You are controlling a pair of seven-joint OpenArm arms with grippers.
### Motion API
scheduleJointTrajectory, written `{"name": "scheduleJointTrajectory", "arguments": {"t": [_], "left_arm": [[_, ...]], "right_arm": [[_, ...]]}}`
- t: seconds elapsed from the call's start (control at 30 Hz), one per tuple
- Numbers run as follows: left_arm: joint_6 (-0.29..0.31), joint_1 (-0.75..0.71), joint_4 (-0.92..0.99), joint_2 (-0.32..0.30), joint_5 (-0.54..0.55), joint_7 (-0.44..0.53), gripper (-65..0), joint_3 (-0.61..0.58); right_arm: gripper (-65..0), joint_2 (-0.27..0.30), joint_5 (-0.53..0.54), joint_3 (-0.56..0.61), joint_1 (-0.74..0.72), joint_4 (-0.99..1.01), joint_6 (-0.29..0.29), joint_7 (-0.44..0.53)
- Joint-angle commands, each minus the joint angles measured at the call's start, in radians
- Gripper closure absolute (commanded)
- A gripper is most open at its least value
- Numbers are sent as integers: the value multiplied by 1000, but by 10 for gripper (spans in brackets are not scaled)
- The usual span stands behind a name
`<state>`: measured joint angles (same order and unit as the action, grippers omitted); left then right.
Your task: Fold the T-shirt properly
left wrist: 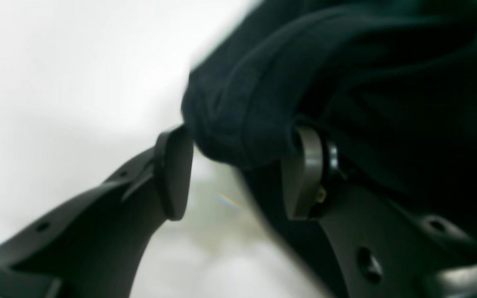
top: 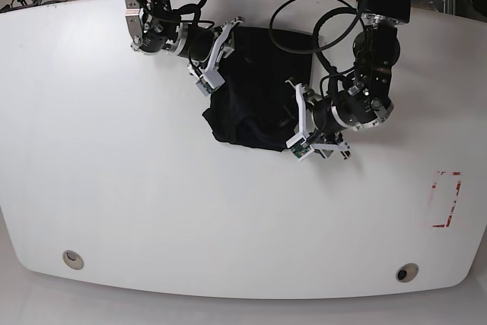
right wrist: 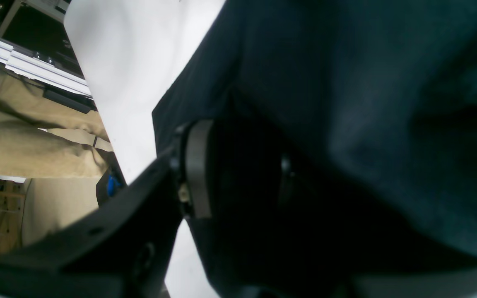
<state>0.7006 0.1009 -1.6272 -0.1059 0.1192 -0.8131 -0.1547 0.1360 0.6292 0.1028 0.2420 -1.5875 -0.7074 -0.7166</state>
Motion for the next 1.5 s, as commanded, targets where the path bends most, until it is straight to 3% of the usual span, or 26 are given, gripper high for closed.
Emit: {"name": "scheduleJointTrajectory", "arguments": {"t": [0.0, 0.1, 0.27, 0.5, 0.7, 0.87, 1.13, 1.33, 1.47], "left_arm": [[-2, 53, 6, 31, -33, 34, -307, 7], [-3, 93, 38, 76, -77, 50, -307, 8], [-138, 145, 110, 117, -111, 120, -307, 8], [-318, 156, 138, 114, -114, 249, -310, 8], [-356, 135, 14, 96, -111, 278, -310, 47], [-355, 105, -92, 99, -109, 286, -311, 146], [-344, 13, -172, 58, -109, 283, -311, 148], [-203, -108, -207, 16, -109, 281, -308, 109], [-89, -189, -235, 10, -109, 226, -307, 106]], "right_arm": [[-189, 6, -38, 1, 3, -3, 9, -39], [-189, 6, -39, 1, 4, -3, 9, -39], [-189, 6, -39, 1, 6, -3, 9, -39], [-189, 6, -39, 1, 6, -3, 9, -39], [-189, 6, -39, 1, 7, -3, 9, -39], [-189, 6, -42, 1, 7, -20, 9, -39], [-189, 1, -102, 1, 10, -44, 9, -39], [-189, 0, -110, 1, 10, -44, 9, -39], [-189, 0, -113, -1, 10, -43, 9, -39]]}}
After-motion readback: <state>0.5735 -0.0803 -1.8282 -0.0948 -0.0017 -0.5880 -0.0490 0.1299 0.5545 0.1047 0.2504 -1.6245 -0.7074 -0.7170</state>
